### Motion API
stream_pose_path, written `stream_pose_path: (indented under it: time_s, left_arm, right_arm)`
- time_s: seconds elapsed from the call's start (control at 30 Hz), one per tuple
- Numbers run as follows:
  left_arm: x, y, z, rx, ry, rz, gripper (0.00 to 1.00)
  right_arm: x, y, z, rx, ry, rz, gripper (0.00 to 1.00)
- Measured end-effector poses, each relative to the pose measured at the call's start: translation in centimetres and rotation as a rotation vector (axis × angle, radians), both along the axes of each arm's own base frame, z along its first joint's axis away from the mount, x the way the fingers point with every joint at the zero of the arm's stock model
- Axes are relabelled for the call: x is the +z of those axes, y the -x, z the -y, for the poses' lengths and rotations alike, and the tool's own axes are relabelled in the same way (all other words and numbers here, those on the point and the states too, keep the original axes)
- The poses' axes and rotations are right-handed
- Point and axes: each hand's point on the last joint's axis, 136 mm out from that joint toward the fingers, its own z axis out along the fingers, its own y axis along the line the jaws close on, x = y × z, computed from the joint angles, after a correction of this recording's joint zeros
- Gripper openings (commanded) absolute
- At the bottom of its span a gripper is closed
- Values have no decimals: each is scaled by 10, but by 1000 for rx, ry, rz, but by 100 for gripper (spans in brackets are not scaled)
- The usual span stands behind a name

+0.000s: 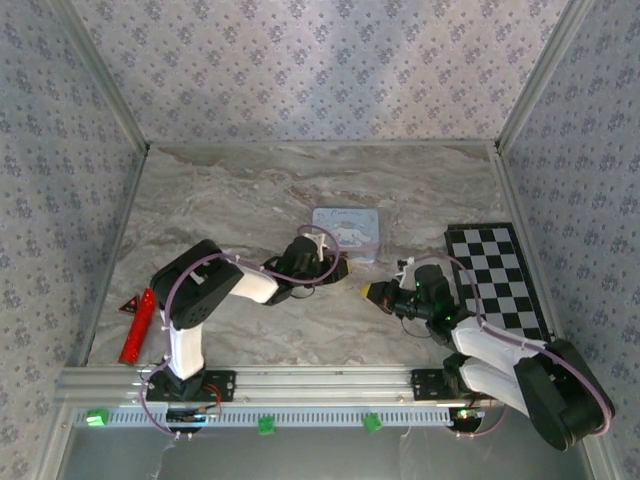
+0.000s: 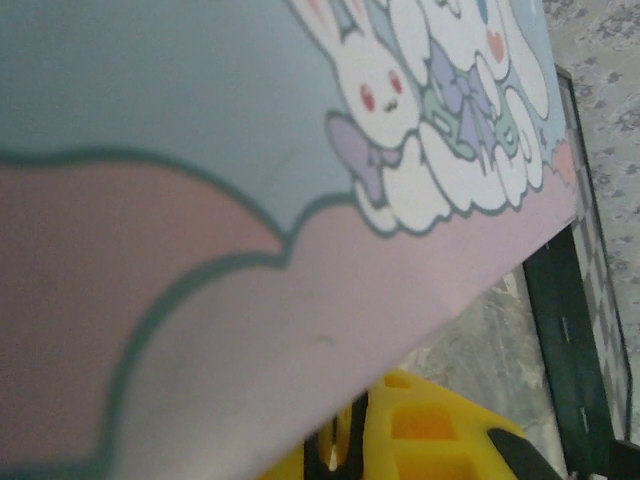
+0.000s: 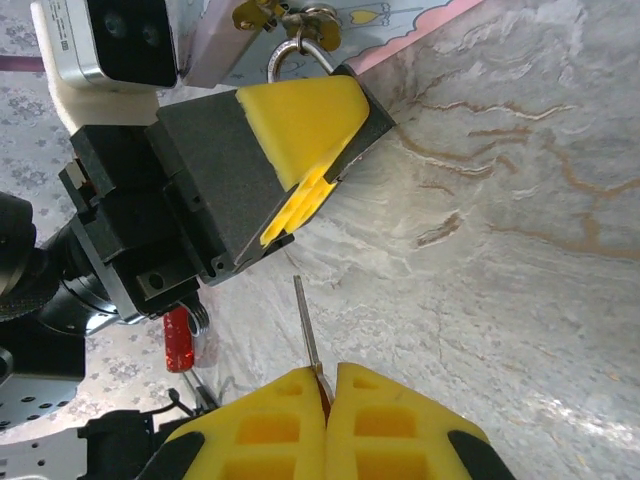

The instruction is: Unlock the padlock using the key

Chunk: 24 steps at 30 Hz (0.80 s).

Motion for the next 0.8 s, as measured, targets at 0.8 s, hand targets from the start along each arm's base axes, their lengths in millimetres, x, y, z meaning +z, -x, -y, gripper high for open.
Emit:
stream_pose_path:
  time_s: [0.8]
  left_arm:
    - [9,15,-14,-16,129,-145,1]
  right_arm:
    - [-18,1,-26,66,-95,-137,0]
